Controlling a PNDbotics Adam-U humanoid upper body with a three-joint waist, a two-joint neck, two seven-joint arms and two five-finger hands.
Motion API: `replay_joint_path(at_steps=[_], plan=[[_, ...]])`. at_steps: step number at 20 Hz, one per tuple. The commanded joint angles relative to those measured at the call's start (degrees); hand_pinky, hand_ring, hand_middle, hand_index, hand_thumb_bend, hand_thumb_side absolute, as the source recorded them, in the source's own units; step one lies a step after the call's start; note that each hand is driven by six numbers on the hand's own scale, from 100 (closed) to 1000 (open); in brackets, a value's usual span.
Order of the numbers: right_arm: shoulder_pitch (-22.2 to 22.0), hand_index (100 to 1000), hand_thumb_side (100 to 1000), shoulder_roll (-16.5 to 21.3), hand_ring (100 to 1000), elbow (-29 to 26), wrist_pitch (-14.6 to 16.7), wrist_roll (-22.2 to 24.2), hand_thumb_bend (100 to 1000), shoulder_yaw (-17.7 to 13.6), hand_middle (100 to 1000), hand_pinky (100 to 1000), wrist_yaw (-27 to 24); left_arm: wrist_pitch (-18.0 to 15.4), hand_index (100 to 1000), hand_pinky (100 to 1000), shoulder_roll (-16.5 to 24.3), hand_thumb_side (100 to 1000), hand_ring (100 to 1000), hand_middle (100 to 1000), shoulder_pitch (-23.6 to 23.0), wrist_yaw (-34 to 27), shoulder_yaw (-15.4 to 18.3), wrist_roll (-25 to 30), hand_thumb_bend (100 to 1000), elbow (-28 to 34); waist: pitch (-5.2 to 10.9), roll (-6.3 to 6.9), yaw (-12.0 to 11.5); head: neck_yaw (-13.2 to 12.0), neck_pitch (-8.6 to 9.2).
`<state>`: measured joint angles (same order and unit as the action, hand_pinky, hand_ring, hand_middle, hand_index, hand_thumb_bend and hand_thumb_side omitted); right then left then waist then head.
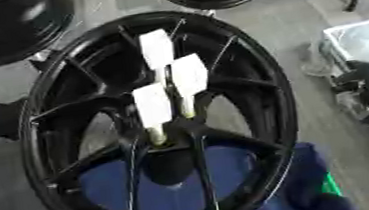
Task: Pull the pin out of the wheel hub.
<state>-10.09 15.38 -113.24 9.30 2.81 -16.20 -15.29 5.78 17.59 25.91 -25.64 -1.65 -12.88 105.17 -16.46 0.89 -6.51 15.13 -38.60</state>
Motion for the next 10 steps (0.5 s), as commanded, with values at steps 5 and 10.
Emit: replay_joint_path(at_steps=[5,10], plan=[[0.02,787,668,1.42,627,-1.35,-0.25,0.05,100,-0.25,610,1000,0.01,-0.12,779,739,0.52,682,769,716,0.77,0.25,-0.06,0.22,129,0.46,1.13,0.00,-0.11,0.06,0.79],[0.03,790,674,1.51,632,-1.35,-0.71,-0.27,100,-0.37,613,1000,0.11,-0.11,779,740,0.51,682,769,717,0.76,0.29,-0.06,0.24,130,0.43,1.12,-0.16,-0.48,0.07,0.89]])
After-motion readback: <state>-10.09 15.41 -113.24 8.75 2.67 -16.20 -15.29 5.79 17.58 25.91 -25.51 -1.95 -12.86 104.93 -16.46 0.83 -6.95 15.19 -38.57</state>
